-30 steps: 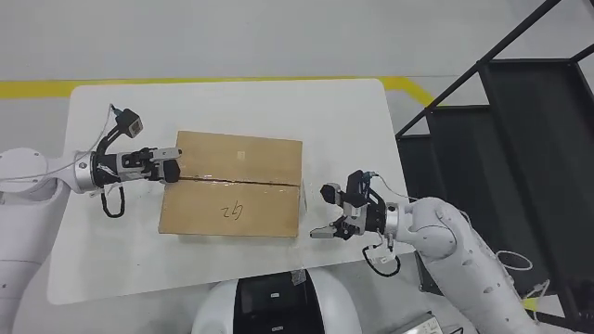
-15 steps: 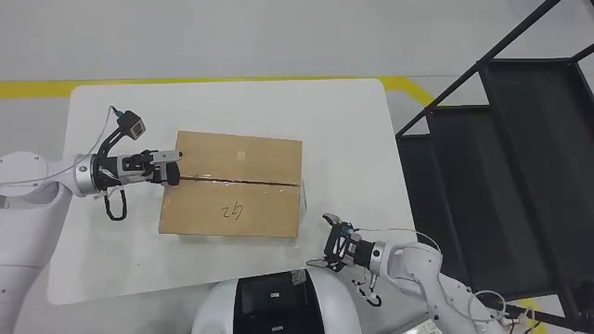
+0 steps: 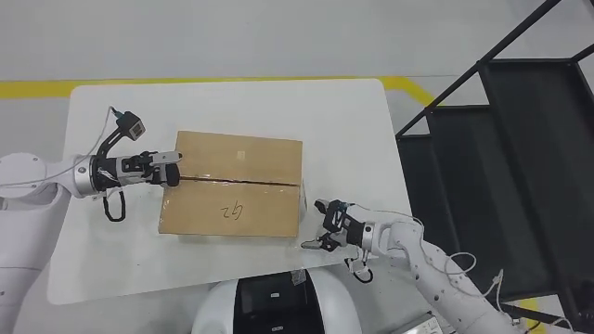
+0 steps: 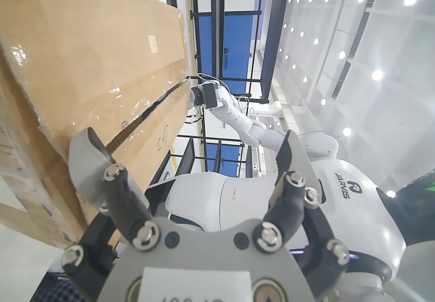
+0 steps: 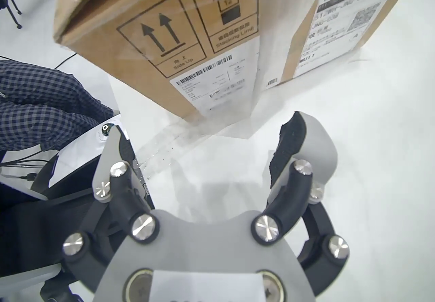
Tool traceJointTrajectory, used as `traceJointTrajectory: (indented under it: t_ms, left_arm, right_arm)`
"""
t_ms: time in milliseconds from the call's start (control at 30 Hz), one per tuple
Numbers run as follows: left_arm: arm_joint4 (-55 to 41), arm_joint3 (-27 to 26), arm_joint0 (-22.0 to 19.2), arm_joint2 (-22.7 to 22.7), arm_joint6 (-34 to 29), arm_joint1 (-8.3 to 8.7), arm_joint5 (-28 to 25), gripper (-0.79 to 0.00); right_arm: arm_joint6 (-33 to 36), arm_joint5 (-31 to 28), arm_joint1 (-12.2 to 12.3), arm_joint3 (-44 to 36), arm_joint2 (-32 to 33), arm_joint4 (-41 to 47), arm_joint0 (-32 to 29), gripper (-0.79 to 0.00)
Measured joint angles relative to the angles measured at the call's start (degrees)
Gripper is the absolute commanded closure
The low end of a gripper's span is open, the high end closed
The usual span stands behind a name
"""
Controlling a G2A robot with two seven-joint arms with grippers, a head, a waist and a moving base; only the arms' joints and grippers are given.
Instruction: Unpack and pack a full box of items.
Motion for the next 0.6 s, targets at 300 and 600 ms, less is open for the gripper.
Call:
traceJointTrajectory:
  t_ms: [300,600]
  left_arm:
    - [1.35,-1.77,0.62,-0.36,0.03,0.20,1.07,-0.785]
    - [2.37,-2.84,0.73,-0.44,0.07,0.29,1.73,-0.785]
  right_arm:
    - [-1.51,-1.27,-1.60,8.87,-4.01,2.02,7.06,-0.668]
    - [-1.83,-3.39,-2.98,14.22,-7.77,3.18,11.13,0.000]
